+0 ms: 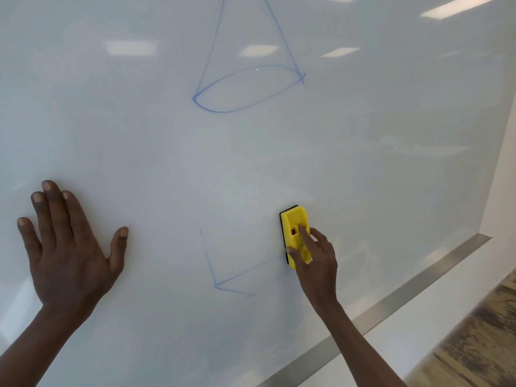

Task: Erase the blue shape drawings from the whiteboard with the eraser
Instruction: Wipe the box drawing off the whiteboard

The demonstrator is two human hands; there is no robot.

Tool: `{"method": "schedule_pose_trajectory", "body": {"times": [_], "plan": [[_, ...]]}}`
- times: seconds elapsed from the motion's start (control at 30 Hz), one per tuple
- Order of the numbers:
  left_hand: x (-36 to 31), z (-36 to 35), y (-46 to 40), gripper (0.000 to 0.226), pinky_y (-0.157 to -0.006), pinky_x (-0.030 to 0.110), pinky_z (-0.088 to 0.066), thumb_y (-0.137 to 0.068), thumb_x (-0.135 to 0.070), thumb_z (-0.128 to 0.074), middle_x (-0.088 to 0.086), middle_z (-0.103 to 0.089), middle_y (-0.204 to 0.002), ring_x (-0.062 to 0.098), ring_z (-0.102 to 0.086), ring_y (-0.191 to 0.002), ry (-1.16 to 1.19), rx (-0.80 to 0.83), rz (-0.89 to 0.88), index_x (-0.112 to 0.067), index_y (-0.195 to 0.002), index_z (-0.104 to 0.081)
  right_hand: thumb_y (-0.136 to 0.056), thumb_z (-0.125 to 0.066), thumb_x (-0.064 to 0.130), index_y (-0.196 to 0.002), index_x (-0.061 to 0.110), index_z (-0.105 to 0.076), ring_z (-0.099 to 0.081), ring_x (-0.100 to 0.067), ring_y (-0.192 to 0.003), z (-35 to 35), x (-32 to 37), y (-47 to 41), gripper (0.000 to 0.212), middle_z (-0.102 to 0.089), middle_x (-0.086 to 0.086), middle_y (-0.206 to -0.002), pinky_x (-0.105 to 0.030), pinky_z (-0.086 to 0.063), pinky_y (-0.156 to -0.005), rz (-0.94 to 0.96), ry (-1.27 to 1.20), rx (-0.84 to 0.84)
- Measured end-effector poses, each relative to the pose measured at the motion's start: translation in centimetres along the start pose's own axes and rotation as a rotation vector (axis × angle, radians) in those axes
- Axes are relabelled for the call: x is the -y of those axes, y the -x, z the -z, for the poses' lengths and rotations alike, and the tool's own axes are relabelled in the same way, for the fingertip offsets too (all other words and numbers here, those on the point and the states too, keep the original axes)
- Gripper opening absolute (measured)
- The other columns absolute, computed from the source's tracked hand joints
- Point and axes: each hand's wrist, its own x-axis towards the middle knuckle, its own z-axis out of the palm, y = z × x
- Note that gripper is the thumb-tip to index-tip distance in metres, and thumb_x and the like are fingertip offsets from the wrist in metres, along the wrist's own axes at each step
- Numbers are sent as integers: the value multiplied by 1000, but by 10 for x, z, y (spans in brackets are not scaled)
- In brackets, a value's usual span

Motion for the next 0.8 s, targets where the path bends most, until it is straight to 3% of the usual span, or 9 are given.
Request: {"method": "schedule_pose_trajectory", "body": {"times": [0.1,0.17,0.3,0.43,0.5,0.8], "plan": [[6,-4,4,85,-130,62,-9,-114,-47,-30,42,9,-165,51,8,-159,-41,94,-43,27,-151,-11,-83,-79,15,-135,25,-60,-54,-23,-109,1,-12,13,56,-57,-5,-133,-29,-47,-85,-59,-14,23],[-5,5,1,86,-131,59,-1,-110,-49,-36,36,4,-170,45,6,-161,70,11,15,15,-160,-9,-82,-79,11,-134,22,-61,-56,-27,-110,3,-24,16,55,-58,-8,-132,-30,-46,-87,-101,-12,19],[-22,19,-4,87,-122,72,-23,-109,-50,-33,36,-6,-169,52,-13,-158,100,-129,-18,16,-160,-11,-83,-78,7,-134,14,-61,-58,-36,-111,13,-47,4,54,-59,-16,-129,-38,-49,-89,-166,11,-6],[-19,21,-1,88,-122,71,-22,-110,-51,-30,39,-4,-167,53,-9,-158,50,-82,-1,21,-157,-10,-85,-75,7,-135,12,-59,-56,-40,-115,22,-57,-24,53,-58,-18,-131,-43,-47,-93,-195,42,-31],[-17,20,0,90,-124,69,-18,-111,-53,-24,41,2,-165,52,-2,-159,0,-22,-27,24,-154,-7,-86,-74,8,-136,12,-58,-55,-40,-116,23,-54,-36,53,-57,-17,-133,-39,-44,-92,-187,51,-43],[-7,7,1,85,-125,68,-21,-112,-47,-34,38,-2,-168,50,-5,-160,-2,-54,-15,19,-158,-8,-77,-83,10,-131,18,-64,-59,-32,-96,1,-7,-2,58,-60,-9,-131,-33,-50,-80,38,92,-24]]}}
